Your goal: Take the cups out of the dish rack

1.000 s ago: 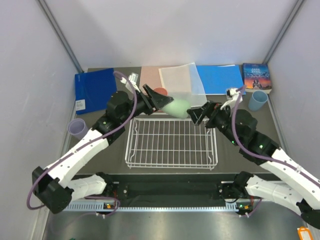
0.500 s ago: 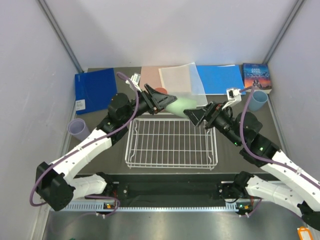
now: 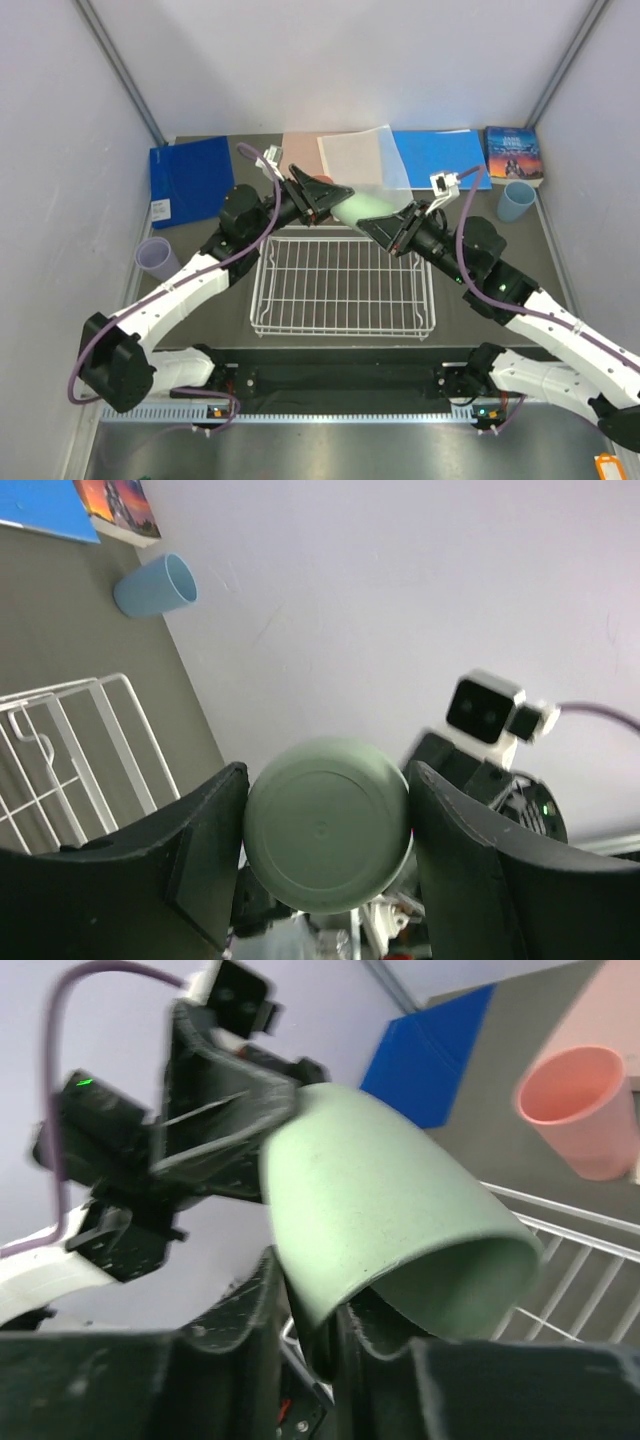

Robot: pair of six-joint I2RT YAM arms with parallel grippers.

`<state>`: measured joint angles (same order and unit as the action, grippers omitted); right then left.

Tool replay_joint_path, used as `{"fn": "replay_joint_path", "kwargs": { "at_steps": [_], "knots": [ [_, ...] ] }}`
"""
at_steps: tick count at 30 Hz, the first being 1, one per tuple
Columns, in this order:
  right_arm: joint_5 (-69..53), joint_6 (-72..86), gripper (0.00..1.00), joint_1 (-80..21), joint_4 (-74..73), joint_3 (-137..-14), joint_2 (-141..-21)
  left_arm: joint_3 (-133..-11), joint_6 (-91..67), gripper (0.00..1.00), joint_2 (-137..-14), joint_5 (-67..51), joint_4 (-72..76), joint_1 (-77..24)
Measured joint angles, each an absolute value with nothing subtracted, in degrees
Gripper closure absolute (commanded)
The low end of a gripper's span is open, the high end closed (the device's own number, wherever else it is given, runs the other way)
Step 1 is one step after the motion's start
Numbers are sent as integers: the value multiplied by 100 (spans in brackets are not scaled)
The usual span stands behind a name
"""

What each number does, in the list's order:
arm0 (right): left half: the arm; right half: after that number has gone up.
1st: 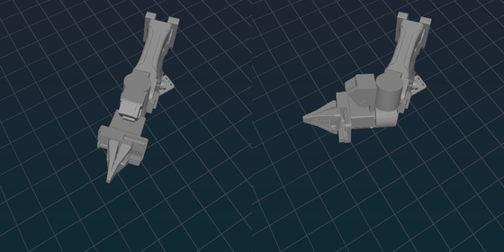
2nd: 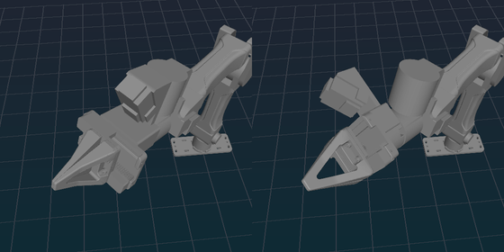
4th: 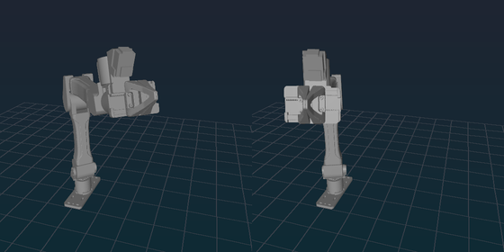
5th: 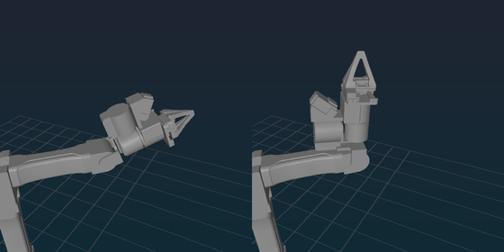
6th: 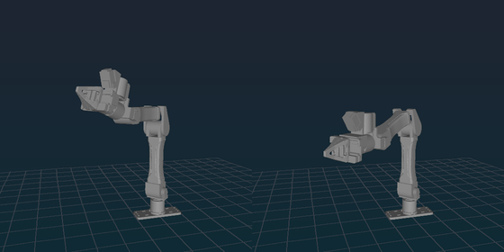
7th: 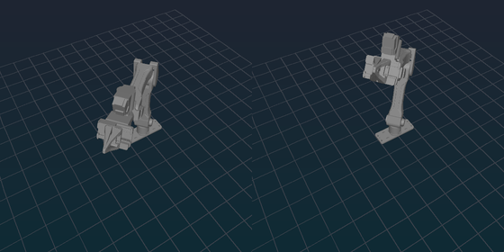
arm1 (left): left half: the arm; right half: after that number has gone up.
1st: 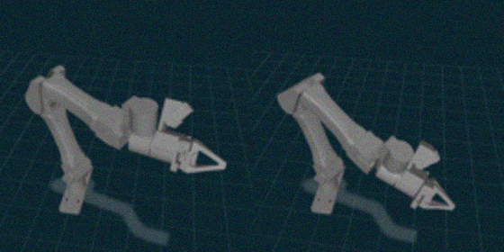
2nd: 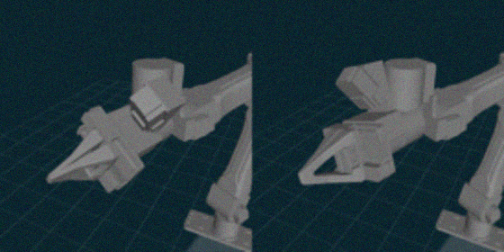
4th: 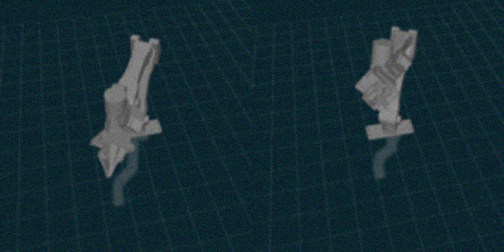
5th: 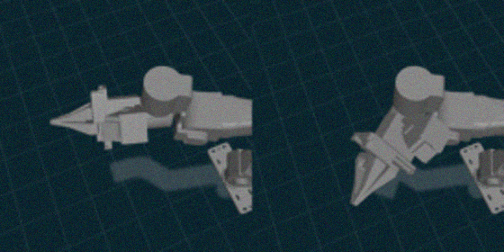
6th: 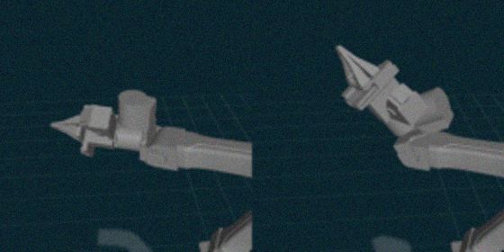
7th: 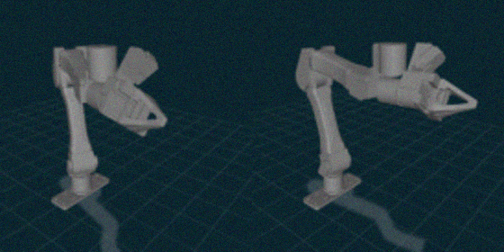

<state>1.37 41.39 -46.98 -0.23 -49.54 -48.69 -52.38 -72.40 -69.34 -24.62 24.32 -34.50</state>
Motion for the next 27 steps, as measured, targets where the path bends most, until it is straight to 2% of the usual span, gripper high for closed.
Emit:
{"fn": "replay_joint_path", "kwargs": {
  "at_steps": [2,4,5,8,14,19,23,27],
  "knots": [
    [-14,4233,100,-4711,93,-4974,-4882,-5234,-7363,80,-6982,-2436,2438,-3391],
    [-91,4222,100,-4724,62,-5035,-4858,-5304,-7343,54,-6993,-2440,2292,-3398],
    [-64,4217,100,-4724,-14,-5059,-4836,-5437,-7188,24,-6993,-2432,2040,-3404],
    [322,4047,100,-4711,-519,-5290,-4805,-5959,-6440,1,-6980,-2185,1063,-3472],
    [2123,3706,100,-4429,-2381,-6160,-5013,-6316,-5542,1,-6429,-766,-534,-3500],
    [3105,3924,100,-3452,-3841,-7113,-5798,-6366,-5446,2,-6281,207,-1603,-3474],
    [3229,4383,100,-2373,-4681,-7279,-6475,-6394,-5542,3,-6482,657,-2469,-3474],
    [2585,4565,100,-1315,-4945,-6814,-6838,-6394,-5583,4,-6552,919,-3148,-3474]
  ]
}}
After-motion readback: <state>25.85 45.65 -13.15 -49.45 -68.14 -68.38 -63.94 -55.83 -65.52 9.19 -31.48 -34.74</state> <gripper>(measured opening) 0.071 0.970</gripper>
